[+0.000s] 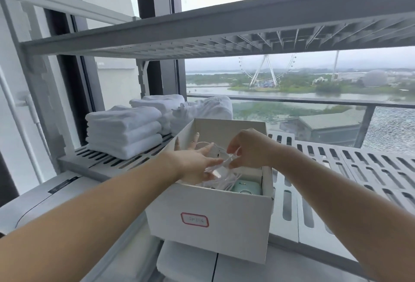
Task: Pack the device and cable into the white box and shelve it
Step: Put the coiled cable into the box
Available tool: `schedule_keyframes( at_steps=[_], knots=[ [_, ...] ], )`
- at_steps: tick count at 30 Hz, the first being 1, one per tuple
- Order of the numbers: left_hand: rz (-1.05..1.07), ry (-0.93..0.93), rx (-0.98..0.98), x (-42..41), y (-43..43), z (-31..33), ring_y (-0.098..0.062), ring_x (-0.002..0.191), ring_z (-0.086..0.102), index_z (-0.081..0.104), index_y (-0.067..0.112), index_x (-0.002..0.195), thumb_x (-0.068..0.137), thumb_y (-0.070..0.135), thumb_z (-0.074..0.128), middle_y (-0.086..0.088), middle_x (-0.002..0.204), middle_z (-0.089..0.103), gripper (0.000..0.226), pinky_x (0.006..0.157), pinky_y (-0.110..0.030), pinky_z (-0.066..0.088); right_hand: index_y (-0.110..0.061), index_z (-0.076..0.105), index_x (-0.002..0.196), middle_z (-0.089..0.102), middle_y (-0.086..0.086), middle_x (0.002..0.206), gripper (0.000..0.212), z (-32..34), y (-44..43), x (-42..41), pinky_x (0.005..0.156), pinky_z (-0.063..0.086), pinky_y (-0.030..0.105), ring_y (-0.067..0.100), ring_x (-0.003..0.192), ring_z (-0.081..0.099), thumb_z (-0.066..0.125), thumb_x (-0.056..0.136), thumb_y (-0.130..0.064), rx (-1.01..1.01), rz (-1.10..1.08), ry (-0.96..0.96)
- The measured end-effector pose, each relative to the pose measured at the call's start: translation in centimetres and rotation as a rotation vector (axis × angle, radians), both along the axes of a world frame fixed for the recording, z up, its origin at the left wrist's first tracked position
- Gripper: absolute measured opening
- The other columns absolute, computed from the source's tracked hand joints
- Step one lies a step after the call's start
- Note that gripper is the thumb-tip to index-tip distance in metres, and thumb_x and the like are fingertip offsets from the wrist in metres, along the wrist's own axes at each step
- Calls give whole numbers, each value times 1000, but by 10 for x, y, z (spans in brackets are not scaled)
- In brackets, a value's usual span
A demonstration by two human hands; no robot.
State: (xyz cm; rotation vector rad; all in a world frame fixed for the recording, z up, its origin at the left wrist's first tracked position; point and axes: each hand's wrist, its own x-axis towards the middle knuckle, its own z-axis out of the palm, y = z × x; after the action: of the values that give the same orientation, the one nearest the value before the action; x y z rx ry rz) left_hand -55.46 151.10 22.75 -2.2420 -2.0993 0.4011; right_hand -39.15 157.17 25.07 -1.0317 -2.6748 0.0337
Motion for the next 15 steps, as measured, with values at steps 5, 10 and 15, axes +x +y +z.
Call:
schedule_keyframes(
  at_steps=[5,10,15],
  knots=[
    [-203,-149,-88,1,-1,-4,-14,144,-9,-15,49,139,98,43,30,12,157,-6,61,117,-45,-1,-13,70,101,72,1,99,39,-3,0,0,81,48,24,17,90,63,74,73,-40,63,7,-27],
    [-180,-137,-165,-2,-8,-6,-17,144,-2,-22,44,139,91,50,45,11,157,-7,83,116,-46,11,-11,69,104,69,4,103,39,-6,2,-1,82,49,28,20,93,61,74,74,-36,73,-30,-74],
    [5,-71,-204,-2,-12,-6,-24,136,33,-22,45,138,91,53,42,2,157,12,80,107,-37,32,-19,64,112,64,-1,114,39,-6,1,1,88,50,34,20,104,58,71,76,-30,89,-103,-73]
  ],
)
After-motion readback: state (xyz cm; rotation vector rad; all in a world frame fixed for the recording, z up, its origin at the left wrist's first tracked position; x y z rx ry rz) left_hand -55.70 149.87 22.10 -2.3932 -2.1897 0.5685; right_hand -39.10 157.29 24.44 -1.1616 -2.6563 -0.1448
